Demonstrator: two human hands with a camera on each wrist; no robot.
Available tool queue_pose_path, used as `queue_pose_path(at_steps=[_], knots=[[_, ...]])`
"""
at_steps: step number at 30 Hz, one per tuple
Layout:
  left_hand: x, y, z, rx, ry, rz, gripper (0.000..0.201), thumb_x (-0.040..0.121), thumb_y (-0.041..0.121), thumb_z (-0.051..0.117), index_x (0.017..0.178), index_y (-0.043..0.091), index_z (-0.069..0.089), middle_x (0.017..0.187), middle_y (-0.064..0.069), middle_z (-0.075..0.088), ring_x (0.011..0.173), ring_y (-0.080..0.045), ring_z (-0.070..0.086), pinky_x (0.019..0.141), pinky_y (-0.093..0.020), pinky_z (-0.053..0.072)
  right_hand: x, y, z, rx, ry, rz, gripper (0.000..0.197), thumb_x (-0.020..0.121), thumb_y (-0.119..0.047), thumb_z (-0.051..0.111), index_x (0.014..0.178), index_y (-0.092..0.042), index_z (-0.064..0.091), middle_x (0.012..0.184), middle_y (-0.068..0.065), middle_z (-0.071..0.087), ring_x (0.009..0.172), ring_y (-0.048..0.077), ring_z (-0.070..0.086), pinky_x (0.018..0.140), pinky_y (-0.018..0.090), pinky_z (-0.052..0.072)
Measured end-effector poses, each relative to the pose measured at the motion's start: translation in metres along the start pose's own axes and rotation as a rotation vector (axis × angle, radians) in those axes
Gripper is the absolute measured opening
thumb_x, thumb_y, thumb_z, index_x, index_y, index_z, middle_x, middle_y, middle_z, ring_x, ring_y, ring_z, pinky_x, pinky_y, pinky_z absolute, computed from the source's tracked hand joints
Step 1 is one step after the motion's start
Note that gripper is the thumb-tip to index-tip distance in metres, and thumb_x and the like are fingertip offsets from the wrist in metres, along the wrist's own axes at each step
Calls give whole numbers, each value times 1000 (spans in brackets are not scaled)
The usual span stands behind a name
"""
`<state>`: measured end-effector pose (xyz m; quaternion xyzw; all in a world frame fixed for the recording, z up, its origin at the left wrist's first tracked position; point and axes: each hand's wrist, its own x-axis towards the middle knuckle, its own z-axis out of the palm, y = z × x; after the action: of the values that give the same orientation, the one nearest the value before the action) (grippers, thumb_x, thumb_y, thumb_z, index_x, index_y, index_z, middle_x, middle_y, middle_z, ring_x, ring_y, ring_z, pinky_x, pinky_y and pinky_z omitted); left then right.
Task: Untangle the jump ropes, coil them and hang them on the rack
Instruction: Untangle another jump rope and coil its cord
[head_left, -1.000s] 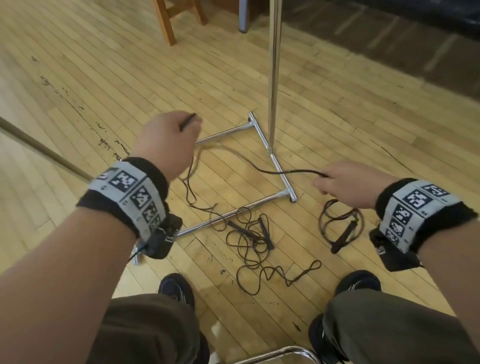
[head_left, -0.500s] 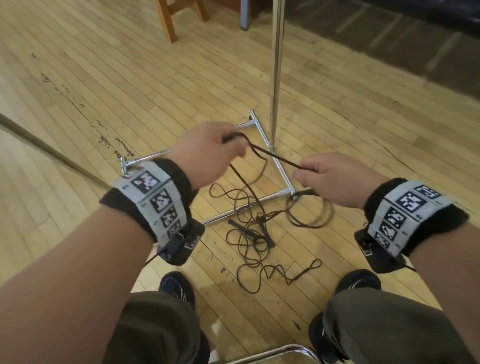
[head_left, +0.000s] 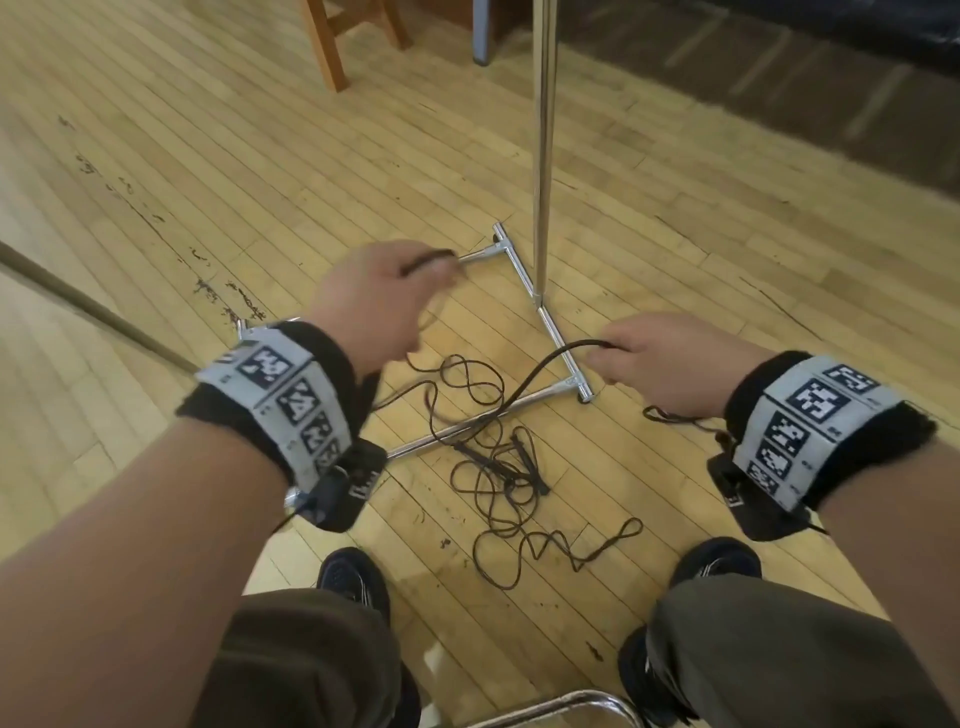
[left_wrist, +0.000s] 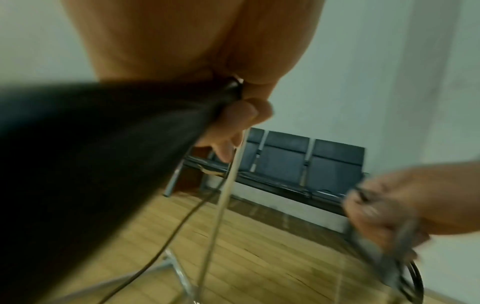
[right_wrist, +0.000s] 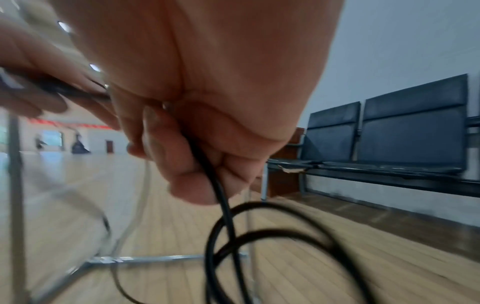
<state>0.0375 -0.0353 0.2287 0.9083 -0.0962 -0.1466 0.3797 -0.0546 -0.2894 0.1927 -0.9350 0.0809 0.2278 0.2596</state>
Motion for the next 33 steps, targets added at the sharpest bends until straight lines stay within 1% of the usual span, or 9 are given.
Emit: queue_pose_path(at_steps=[3,6,13,16,18,23,25,27,33], knots=[[-17,20,27,22,-340,162,22,105,54,52,105,44,71,55,15,63,46,-3,59,49,-18,49,-12,-34,-1,17,21,-161,31,103,-43,52,79,-28,65,65,-5,60,54,6,51,51,26,39],[-23,25,38,-23,-475,198,25,104,51,58,99,31,70,69,11,72,47,-7,56,50,-25,48,-22,-43,-5,43,24,-219,30,101,-36,52,75,-26,63,67,-1,60,61,15,53,54,29,40],[1,13,11,-32,-50,113,25,101,48,65,84,30,72,55,16,57,41,3,44,42,-14,41,-8,-9,2,121,114,-75,35,104,-39,53,77,-19,60,60,-5,48,47,3,41,52,29,39],[13,1,-19,-144,223,-32,25,100,47,65,85,29,73,64,11,59,49,-4,49,48,-24,45,4,27,3,25,48,120,35,106,-32,47,76,-14,53,66,2,47,57,15,42,54,31,38],[16,-7,-25,-80,268,-65,25,101,46,62,86,28,72,68,6,62,54,-11,53,51,-30,47,6,41,5,-14,20,200,34,105,-31,47,79,-12,55,70,4,51,61,18,46,57,32,40],[11,-7,-7,139,83,-50,26,107,39,51,108,27,75,84,3,72,65,-18,63,66,-39,62,6,20,5,-118,-10,82,34,105,-38,49,86,-14,64,68,0,58,62,15,54,60,31,48],[4,0,2,99,31,11,25,108,39,51,119,39,73,78,10,71,56,-9,61,56,-30,60,4,2,3,-94,19,19,37,104,-38,51,86,-9,66,66,0,55,58,14,49,56,29,43],[-4,9,14,7,-43,87,22,108,39,54,112,42,75,75,14,73,48,-3,56,45,-19,52,-2,-15,3,-59,31,-44,36,103,-42,53,84,-14,66,64,-2,55,55,11,48,53,26,39],[-17,20,39,-5,-439,229,18,102,44,65,118,38,72,69,18,67,44,-1,51,46,-17,43,-17,-42,6,63,8,-183,33,98,-44,53,82,-19,68,61,-4,58,52,11,50,50,28,41]])
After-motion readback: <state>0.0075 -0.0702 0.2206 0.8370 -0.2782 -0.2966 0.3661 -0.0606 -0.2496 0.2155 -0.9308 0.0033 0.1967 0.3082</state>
